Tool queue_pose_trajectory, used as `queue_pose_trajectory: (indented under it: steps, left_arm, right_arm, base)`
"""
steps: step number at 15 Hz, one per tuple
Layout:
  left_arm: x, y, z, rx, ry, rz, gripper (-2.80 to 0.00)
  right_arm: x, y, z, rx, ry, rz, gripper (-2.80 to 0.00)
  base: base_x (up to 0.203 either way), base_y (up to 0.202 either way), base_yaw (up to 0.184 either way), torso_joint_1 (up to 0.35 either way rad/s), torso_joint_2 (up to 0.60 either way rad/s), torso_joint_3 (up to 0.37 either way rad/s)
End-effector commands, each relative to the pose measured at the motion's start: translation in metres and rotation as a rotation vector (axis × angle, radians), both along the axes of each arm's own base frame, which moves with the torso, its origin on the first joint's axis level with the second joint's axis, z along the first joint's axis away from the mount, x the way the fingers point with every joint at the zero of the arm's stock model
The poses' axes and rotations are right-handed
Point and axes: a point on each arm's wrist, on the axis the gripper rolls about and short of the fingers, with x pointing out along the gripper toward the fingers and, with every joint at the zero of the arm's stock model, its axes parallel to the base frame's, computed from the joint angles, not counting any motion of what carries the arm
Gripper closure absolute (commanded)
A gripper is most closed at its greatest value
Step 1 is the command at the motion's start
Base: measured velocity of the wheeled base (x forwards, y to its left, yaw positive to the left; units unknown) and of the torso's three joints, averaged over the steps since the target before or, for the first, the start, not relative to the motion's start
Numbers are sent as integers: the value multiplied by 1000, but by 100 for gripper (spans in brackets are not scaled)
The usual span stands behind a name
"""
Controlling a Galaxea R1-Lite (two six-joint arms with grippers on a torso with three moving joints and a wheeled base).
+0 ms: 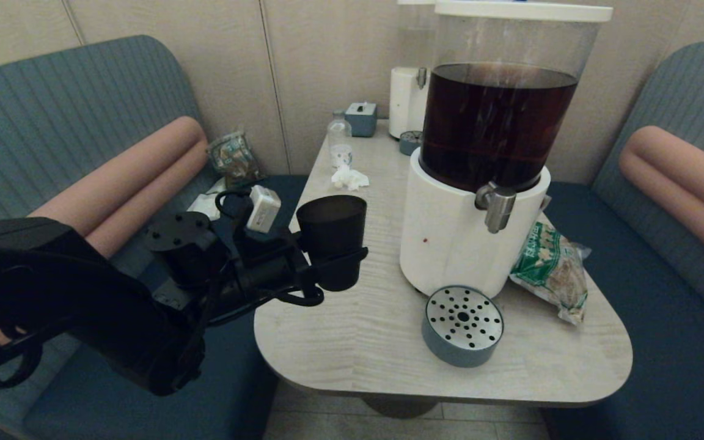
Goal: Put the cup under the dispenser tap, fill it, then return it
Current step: Place it under the water dispenser
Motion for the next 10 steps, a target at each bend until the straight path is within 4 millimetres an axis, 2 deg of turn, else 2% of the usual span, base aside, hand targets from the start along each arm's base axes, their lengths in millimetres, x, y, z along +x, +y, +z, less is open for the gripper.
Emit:
queue_pose_trajectory:
  steps: [1,4,10]
  left_arm:
    - [-28,-18,22,-34,-42,-57,0]
    - [-35,-29,15,-25,-18,-91,0]
    - [-29,-44,-1,-6,15,-123,0]
  right_arm:
    - [0,0,0,-1,1,0,0]
    - [0,0,0,-1,2,0,0]
    - [0,0,0,-1,1,0,0]
  base:
    - [0,0,0,0,0,0]
    - [0,0,0,0,0,0]
    - [0,0,0,0,0,0]
